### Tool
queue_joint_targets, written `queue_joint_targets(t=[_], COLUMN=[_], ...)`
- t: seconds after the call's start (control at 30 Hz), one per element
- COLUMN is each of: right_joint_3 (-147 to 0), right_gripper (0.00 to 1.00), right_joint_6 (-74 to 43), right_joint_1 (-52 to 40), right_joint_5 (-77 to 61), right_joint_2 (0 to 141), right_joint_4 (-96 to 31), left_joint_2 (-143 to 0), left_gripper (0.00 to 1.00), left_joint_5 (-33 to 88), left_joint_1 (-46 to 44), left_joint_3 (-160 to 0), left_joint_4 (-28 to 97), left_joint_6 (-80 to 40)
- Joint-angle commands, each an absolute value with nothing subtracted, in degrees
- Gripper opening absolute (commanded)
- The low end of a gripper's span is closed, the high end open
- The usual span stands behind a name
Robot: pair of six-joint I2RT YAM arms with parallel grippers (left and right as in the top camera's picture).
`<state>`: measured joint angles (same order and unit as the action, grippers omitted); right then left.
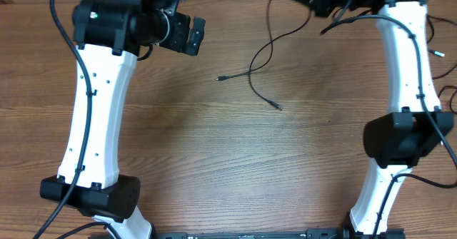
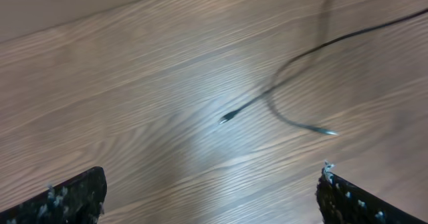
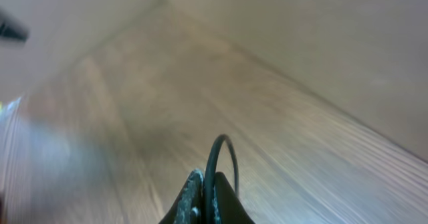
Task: Untangle cables
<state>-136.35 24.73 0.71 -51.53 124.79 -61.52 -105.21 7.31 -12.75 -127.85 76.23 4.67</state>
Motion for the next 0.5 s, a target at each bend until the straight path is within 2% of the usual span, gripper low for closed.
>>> queue_joint_targets(t=[0.0,0.3,0.47], right_joint_3=[-137.9,-138.1,-138.1], right_gripper=[0.04,0.04,0.04], right_joint_6=[9.9,5.3,4.2], right_joint_1=[7.1,18.8,24.2], right_joint_5=[-50.0,-49.1,-41.0], right_joint_2=[118.4,104.4,97.0], right_joint_4=[-58.8,-58.4,-61.4], left_joint_2=[-103.7,-103.7,-103.7], left_gripper=[1.0,1.0,1.0], left_joint_5=[-0.6,0.1,0.0], left_joint_1=[-13.6,-13.5,-13.5], left_joint_3=[-128.7,-128.7,-128.7], left_joint_4=[76.4,76.4,76.4], left_joint_6=[5.8,5.5,5.6])
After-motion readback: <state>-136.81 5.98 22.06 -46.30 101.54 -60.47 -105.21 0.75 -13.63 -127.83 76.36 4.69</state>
